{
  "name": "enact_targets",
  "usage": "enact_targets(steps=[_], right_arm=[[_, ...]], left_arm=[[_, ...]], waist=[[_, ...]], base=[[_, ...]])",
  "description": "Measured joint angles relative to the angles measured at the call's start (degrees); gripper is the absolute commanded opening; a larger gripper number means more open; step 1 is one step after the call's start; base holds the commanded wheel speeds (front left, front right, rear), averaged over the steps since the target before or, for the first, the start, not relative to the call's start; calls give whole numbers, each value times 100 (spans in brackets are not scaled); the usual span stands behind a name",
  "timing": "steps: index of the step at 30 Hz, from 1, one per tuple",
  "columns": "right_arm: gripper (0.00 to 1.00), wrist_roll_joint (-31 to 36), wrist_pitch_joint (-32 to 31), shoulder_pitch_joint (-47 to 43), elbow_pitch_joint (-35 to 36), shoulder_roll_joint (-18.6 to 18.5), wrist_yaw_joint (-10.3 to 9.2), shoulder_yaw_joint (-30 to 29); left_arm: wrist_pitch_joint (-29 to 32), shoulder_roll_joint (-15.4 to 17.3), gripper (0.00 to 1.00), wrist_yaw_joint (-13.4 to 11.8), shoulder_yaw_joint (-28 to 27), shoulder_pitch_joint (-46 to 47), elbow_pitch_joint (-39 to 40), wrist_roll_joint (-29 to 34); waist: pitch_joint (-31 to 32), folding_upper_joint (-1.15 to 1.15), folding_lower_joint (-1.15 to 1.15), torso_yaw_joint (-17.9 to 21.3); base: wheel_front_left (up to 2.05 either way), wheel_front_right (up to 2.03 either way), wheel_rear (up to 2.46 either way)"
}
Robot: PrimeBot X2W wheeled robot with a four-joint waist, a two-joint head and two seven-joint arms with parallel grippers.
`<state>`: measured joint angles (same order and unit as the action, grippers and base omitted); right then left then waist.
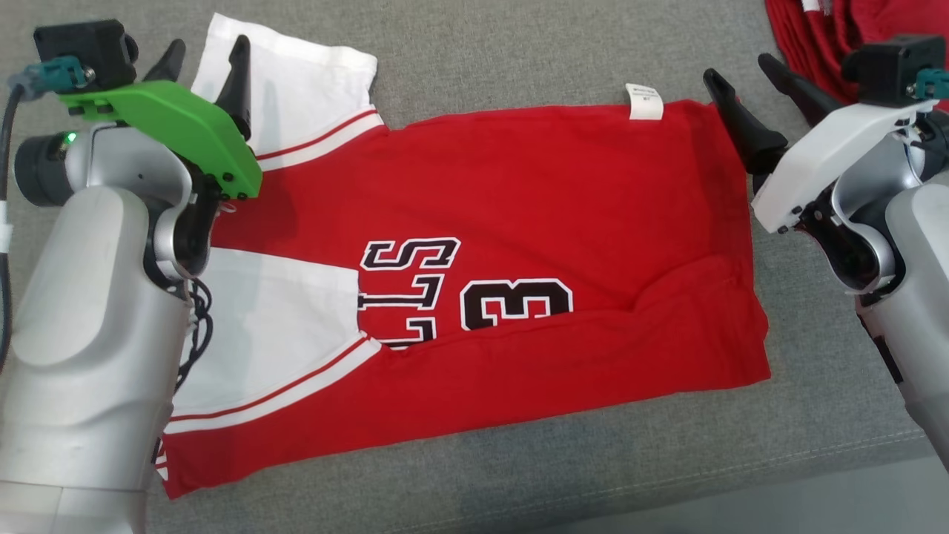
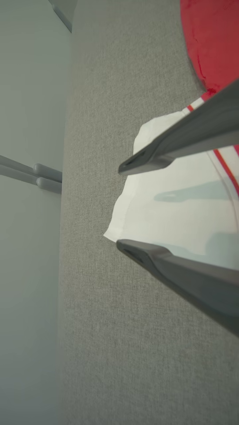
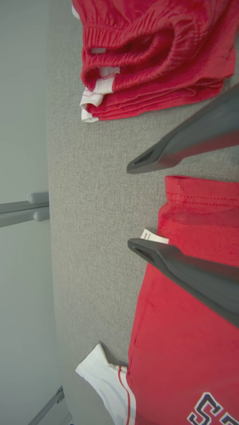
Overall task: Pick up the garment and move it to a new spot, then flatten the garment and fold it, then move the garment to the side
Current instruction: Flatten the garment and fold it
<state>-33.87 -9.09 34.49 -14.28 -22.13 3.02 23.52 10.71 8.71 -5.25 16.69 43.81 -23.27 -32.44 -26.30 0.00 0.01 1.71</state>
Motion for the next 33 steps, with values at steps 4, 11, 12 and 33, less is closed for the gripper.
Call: enact_targets(steps=[4, 11, 12, 33], right_arm=[[100, 64, -82, 305, -88, 13, 59, 96], [100, 86, -155, 650, -252, 136, 142, 247], [100, 108, -157, 672, -279, 167, 152, 268], [100, 113, -201, 956, -792, 176, 302, 416]], left_arm=[[115, 137, 100, -19, 8, 337, -289, 231], [144, 280, 100, -31, -15, 733, -760, 396], [144, 309, 100, -31, -16, 760, -812, 430], [-214, 73, 0, 78, -2, 1317, -1694, 469]], waist=[[-281, 0, 0, 63], [-628, 0, 0, 229], [-658, 0, 0, 261], [-813, 0, 0, 354]], base=[[0, 0, 0], [0, 0, 0], [0, 0, 0], [0, 0, 0]])
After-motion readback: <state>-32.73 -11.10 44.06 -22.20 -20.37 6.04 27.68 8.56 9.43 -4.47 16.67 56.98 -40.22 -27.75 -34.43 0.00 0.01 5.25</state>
